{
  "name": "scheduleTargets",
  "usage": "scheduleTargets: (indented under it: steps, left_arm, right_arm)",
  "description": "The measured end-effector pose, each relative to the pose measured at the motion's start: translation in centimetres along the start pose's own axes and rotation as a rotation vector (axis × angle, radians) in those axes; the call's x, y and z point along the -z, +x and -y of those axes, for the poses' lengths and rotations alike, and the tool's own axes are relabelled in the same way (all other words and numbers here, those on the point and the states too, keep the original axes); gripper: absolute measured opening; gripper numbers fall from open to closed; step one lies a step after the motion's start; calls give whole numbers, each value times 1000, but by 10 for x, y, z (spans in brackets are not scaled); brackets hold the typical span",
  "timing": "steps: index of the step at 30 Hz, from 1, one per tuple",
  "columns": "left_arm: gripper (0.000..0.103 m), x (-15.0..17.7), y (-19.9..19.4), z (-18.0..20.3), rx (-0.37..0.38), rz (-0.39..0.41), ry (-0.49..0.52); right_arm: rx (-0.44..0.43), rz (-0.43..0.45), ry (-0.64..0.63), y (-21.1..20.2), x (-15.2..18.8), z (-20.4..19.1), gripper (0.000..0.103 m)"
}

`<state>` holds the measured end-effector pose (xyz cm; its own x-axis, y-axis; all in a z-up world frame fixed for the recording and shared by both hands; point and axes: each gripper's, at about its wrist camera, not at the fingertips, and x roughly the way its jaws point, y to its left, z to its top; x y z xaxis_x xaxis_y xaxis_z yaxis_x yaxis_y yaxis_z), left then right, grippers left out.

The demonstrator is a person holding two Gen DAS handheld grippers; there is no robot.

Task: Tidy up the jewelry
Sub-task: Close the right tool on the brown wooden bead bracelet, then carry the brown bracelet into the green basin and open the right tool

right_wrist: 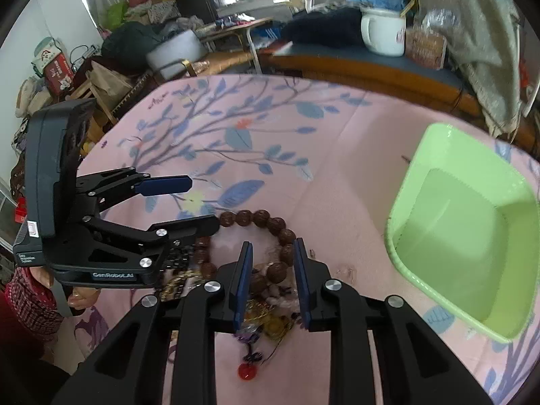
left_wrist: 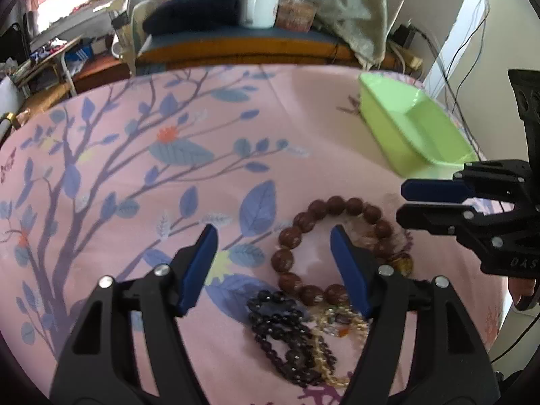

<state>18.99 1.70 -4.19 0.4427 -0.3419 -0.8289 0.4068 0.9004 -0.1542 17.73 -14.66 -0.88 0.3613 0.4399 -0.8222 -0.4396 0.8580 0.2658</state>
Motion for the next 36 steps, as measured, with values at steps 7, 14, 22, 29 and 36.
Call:
scheduleTargets:
  steps: [7, 14, 22, 29, 36]
  left_arm:
    - [16, 6, 18, 5, -52, -47, 57]
    - [14, -22, -5, 15, -17, -6, 32]
    - [14, -114, -11, 107, 91, 141, 116]
    - [14, -145, 68, 163, 93, 89, 120]
    - [25, -141, 54, 139, 41, 107, 64]
  right_arm:
    - [-98, -76, 100, 37, -1, 27, 0]
    - [-99, 87, 46, -10, -10, 22, 0]
    - [59, 351, 178, -93, -6, 102, 0]
    - [110, 336, 409, -73, 34, 193, 0]
    - [-5, 497, 566, -84, 54, 216, 0]
